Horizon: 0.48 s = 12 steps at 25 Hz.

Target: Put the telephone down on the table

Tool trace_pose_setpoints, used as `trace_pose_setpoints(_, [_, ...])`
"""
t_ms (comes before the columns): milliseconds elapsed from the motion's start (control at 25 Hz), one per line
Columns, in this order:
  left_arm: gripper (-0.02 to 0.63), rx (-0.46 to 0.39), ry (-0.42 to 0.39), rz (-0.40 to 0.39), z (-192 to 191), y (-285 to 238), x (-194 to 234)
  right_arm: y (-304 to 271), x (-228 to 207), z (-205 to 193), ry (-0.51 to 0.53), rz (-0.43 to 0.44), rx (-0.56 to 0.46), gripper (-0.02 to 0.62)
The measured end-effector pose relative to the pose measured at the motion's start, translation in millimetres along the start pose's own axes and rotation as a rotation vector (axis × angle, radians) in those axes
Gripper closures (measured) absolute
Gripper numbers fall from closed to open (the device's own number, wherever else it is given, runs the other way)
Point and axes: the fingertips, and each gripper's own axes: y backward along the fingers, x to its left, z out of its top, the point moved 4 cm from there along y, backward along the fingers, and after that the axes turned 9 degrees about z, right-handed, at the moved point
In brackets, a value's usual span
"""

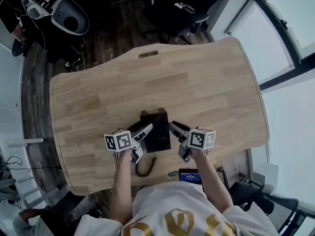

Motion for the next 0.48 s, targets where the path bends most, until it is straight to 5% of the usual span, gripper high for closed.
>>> trace_pose_setpoints(200, [0.326, -0.078, -0.032, 0.048, 10, 27, -1, 2, 21, -9, 0.092, 0.011, 0.039, 0.539])
trace_pose_setpoints(320, [0.476, -0.12, -0.108, 0.079, 12, 34, -14, 6, 31, -12, 0.133, 0.019, 0.038, 0.563])
trace_pose_setpoints(480, [0.567, -0.161, -0.218, 0.152, 13, 42, -30, 10, 41, -12, 0.223, -0.007, 0.046, 0.574])
